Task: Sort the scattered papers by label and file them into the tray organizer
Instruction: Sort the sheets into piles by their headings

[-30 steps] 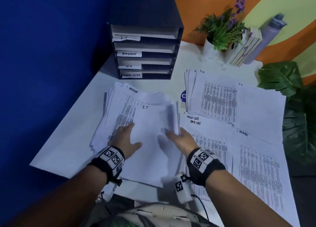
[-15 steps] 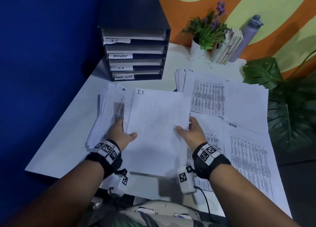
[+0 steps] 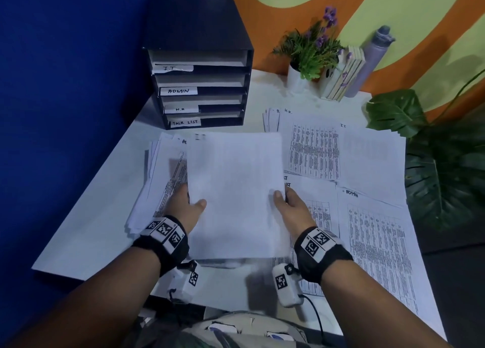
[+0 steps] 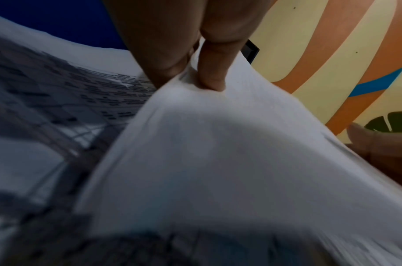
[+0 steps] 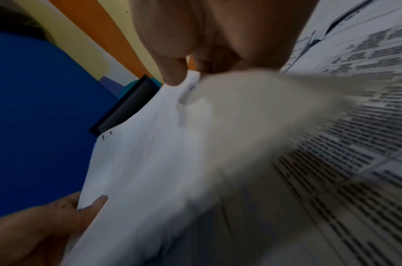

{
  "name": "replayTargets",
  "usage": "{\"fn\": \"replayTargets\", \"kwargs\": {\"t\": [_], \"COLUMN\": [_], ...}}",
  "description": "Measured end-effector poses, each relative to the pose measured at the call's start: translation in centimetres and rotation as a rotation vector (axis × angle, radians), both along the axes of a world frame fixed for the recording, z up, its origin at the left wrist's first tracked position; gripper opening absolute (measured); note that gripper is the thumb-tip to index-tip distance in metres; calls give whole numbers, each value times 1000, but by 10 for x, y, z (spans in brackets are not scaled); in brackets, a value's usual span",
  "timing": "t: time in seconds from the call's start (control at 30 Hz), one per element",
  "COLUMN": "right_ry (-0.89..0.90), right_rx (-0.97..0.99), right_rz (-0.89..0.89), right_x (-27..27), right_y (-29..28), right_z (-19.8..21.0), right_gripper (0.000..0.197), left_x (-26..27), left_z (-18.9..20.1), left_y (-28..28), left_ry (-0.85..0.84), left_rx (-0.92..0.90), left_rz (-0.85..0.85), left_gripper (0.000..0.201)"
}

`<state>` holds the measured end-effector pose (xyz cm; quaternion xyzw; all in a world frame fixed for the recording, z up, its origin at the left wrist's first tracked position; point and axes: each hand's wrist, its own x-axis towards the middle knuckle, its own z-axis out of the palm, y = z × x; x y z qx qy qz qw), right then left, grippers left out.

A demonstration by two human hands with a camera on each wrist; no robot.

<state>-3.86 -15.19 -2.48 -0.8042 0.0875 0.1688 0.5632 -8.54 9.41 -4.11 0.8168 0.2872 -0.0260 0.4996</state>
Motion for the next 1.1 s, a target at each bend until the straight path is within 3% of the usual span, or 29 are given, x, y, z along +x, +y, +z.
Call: {"fn": "replayTargets", "kwargs": {"t": [0.07,0.13,0.2,0.27,0.43,0.67,0.9,1.1], "right_ry": [25,-17,-95,-151,-212,-243,-163,-90], "right_rx": [16,-41,-104,-157,-349,-420,-725,-844], "right_rz": [144,171,11,-160,-423,-661,-539,-372], "right_x": [-5,-6,1,17,73,130,162,181], "right_y": [-1,-3,-13,-32,-110,-198,-248,-258], "right_z": [10,16,20,24,37,50,43,27], "right_gripper": [56,66,57,42,39,45,34,47], "left_x": [5,13,20,24,29,27,23,12], "left_z": [2,2,0,-2,-13,-18,-19,-25], "left_y": [-3,-6,-8,-6,8,9,12,22], "left_ry": [-4,-47,-76,-35,154,280,345,425], "left_rx": [0,-71,-143,-29,383,503,555,605], "left_rz": [59,72,41,-40,-101,-65,-27,-9], "left_gripper": [20,30,52,65,72,69,71,79]}}
